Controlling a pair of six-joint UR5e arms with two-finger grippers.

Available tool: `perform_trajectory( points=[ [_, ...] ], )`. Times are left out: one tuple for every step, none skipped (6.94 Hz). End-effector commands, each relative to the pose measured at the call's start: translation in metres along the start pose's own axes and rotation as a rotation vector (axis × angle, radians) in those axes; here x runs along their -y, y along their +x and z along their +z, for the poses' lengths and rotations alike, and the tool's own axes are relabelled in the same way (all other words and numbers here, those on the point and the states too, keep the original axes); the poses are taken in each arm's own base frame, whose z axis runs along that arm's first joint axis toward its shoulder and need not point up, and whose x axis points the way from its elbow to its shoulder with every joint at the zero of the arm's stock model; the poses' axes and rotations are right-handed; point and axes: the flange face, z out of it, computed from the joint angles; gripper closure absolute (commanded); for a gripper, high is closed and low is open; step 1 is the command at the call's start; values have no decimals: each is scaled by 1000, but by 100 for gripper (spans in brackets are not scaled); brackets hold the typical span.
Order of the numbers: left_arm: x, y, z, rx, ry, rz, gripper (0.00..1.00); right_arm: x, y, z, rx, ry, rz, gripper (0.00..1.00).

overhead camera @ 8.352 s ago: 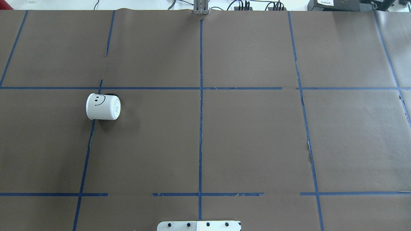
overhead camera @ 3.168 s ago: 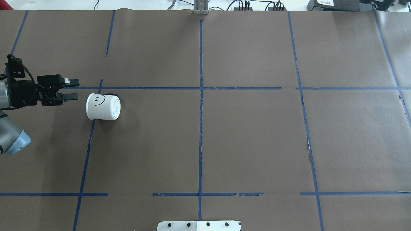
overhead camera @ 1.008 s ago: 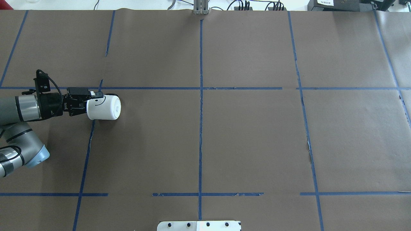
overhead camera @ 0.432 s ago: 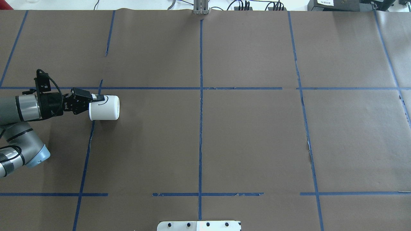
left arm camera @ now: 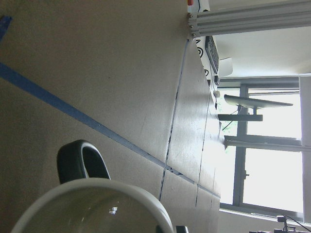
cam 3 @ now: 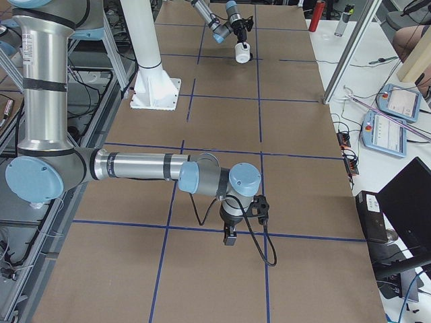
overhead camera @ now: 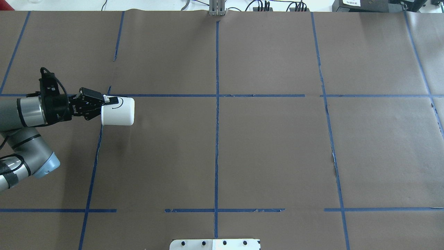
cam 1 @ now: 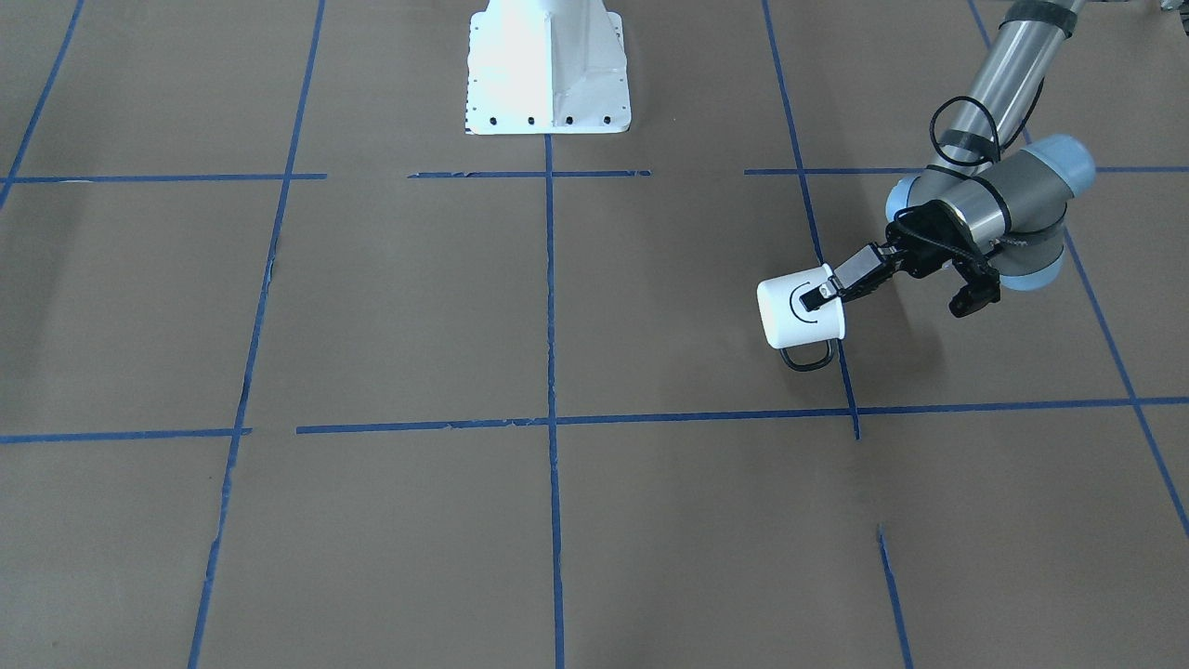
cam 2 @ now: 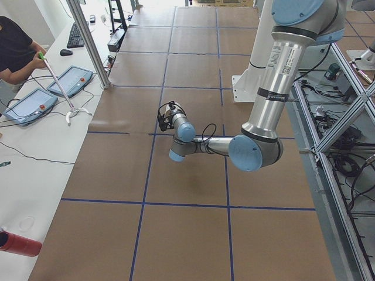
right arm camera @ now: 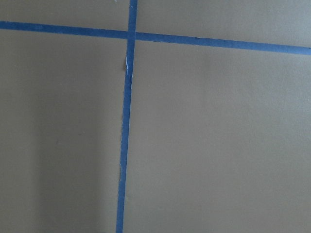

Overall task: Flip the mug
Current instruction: 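Lift the mug with the left gripper and carry it toward the table center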

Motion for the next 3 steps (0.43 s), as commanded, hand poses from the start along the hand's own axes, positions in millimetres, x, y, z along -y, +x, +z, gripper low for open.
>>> perform_trajectory(
  points=[
    [-13, 88, 77, 133, 64, -47, 100, 0, 0, 0, 0, 1, -1, 0],
    [-17, 125, 128, 219, 100, -80, 100, 0, 0, 0, 0, 1, -1, 0],
    [-24, 156, 166, 300, 126, -92, 100, 0, 0, 0, 0, 1, -1, 0]
  ],
)
